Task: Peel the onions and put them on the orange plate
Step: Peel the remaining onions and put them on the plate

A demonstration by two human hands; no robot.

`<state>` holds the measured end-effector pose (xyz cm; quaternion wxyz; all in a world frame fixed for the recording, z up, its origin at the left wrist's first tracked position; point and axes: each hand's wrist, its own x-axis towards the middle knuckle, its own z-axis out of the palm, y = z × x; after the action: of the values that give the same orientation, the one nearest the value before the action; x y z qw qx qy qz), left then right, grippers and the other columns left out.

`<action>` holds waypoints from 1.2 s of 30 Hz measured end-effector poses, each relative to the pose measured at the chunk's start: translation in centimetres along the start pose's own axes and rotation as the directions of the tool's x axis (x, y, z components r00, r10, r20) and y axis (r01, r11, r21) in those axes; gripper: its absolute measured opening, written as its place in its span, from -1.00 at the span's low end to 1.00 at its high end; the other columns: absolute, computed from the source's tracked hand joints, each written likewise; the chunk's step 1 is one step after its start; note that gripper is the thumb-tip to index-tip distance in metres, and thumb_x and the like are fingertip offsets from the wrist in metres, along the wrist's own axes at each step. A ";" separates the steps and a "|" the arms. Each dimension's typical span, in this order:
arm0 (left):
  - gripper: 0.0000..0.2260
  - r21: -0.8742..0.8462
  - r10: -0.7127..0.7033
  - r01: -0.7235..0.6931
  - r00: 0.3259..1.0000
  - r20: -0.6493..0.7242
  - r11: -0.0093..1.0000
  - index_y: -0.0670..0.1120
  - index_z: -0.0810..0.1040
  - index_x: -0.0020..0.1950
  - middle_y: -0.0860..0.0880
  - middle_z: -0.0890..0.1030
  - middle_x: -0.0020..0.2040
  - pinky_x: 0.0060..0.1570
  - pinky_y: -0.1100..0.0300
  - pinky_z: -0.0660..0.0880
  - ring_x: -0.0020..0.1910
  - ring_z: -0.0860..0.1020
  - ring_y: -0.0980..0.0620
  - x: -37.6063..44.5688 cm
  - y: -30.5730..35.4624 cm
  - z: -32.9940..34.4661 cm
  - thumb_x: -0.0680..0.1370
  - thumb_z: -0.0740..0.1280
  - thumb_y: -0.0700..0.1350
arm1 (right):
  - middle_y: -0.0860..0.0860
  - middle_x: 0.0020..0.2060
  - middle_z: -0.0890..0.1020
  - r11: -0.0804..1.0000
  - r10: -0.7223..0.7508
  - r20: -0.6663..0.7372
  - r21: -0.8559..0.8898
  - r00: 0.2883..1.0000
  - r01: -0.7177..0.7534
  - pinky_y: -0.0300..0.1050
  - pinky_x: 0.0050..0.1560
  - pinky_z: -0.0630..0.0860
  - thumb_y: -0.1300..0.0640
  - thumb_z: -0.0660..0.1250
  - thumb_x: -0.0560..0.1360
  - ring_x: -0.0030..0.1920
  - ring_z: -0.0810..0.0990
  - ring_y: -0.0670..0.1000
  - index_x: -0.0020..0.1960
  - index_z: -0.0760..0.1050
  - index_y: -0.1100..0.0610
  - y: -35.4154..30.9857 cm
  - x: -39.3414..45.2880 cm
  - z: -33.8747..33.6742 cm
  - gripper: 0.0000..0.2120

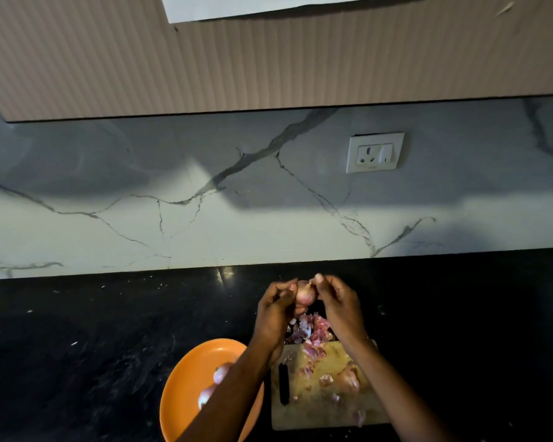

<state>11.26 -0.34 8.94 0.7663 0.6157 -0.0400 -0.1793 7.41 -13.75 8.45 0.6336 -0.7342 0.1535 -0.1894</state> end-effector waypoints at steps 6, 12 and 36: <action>-0.84 0.068 0.043 -0.038 0.997 -0.064 0.997 -0.14 0.64 0.12 -0.17 0.71 -0.02 0.06 0.02 0.59 0.00 0.66 -0.10 0.6 0.0 0.0 0.65 0.27 -0.22 | -0.02 0.07 0.71 0.991 0.018 0.163 0.127 0.986 -0.039 -0.11 0.16 0.60 0.18 0.49 0.50 0.13 0.67 -0.06 0.18 0.56 0.02 0.4 -0.2 -0.2 -0.72; -0.86 0.173 0.070 -0.050 0.992 -0.106 0.984 -0.12 0.64 0.11 -0.18 0.70 -0.02 0.05 -0.08 0.61 0.03 0.67 -0.21 1.8 -0.8 -1.5 0.64 0.31 -0.14 | -0.04 0.11 0.69 0.992 0.031 0.221 0.112 0.975 -0.057 -0.25 0.11 0.56 0.16 0.53 0.46 0.14 0.65 -0.12 0.23 0.54 0.01 0.0 -0.1 -0.6 -0.62; -0.74 0.122 0.013 -0.004 0.997 -0.071 0.993 -0.25 0.63 0.04 -0.30 0.67 -0.04 0.03 -0.06 0.59 -0.04 0.65 -0.18 2.4 0.1 -0.7 0.65 0.31 -0.05 | -0.08 0.18 0.66 1.000 0.001 0.322 0.027 0.947 -0.010 -0.21 0.08 0.60 0.14 0.49 0.50 0.17 0.64 -0.15 0.37 0.53 -0.05 -0.2 0.8 -0.7 -0.55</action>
<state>13.69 -0.49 8.46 0.7291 0.6670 -0.0259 -0.1512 7.83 -14.72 8.82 0.6609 -0.7459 0.0475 -0.0677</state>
